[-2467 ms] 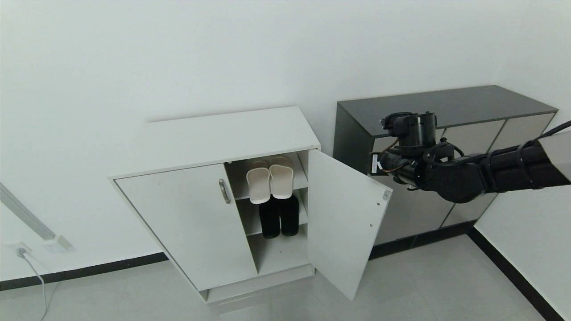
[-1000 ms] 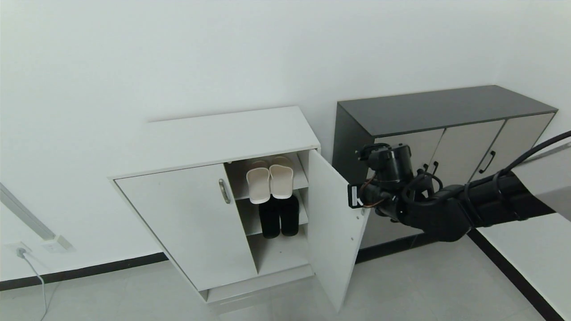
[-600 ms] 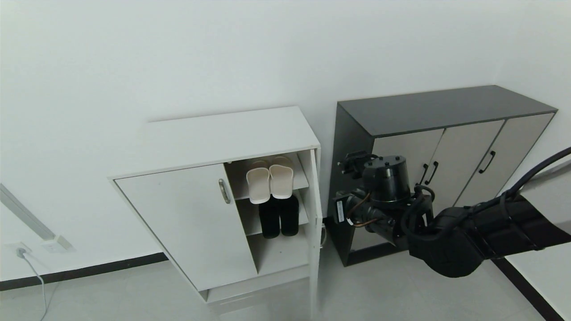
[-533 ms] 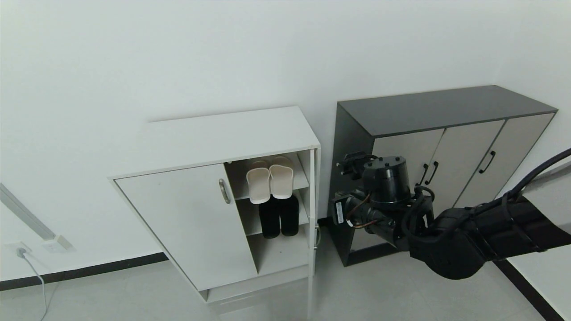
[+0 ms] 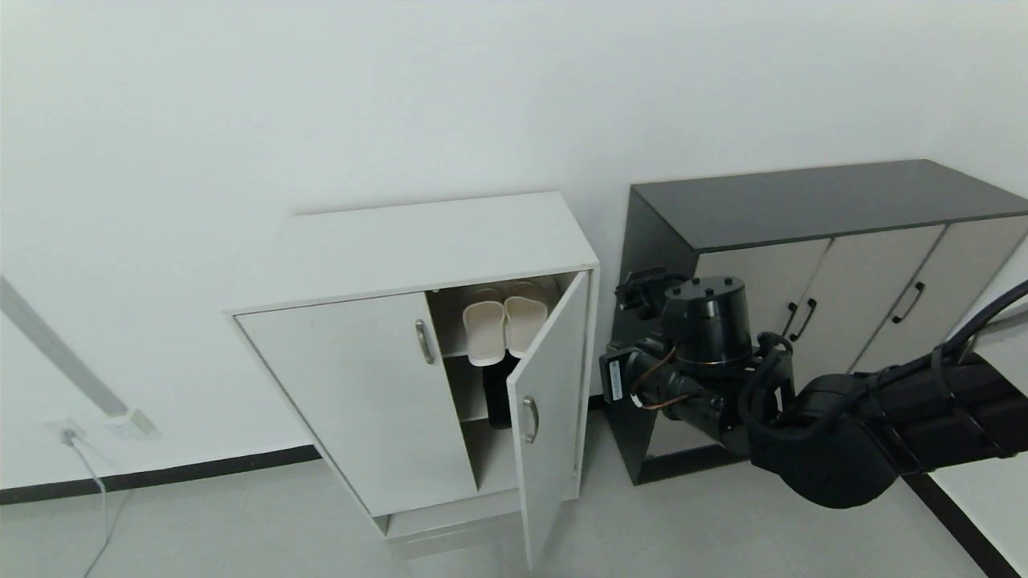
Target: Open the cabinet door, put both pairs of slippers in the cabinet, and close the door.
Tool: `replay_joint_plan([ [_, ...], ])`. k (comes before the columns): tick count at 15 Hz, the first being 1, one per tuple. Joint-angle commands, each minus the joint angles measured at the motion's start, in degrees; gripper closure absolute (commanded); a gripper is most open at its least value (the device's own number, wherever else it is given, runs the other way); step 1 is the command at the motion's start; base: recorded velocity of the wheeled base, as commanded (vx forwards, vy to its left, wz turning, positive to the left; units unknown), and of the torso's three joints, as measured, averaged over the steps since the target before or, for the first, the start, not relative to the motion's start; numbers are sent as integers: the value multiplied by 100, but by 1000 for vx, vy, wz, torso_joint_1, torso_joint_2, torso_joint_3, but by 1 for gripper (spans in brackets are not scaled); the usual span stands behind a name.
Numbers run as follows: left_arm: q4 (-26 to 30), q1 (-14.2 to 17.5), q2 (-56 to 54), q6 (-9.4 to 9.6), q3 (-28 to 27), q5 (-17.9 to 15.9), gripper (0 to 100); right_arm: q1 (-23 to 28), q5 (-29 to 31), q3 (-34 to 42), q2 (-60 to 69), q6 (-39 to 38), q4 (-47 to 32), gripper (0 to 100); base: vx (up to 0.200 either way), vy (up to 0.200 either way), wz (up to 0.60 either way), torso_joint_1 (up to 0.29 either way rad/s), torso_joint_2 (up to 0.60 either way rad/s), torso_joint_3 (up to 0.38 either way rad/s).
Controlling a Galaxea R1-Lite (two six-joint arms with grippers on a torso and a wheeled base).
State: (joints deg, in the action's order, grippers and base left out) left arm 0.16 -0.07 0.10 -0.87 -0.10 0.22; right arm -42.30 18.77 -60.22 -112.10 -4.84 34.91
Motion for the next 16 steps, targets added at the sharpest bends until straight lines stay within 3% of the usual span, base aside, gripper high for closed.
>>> replay_joint_plan([
  [1, 2, -1, -1, -1, 1, 4, 100, -6, -5, 28, 40, -8, 7, 100, 0, 0, 600, 7, 7, 2],
  [3, 2, -1, -1, -1, 1, 4, 100, -6, -172, 72, 75, -26, 15, 100, 0, 0, 600, 0, 2, 2],
  [10, 2, -1, -1, 7, 1, 4, 100, 20, -506, 432, 171, -8, 596, 100, 0, 0, 0, 0, 0, 0],
  [14, 2, -1, -1, -1, 1, 4, 100, 47, -533, 1039, 435, 1, 631, 100, 0, 0, 0, 0, 0, 0],
  [16, 2, -1, -1, 7, 1, 4, 100, 47, -524, 1390, 655, 9, 648, 100, 200, 0, 0, 5, 5, 5],
])
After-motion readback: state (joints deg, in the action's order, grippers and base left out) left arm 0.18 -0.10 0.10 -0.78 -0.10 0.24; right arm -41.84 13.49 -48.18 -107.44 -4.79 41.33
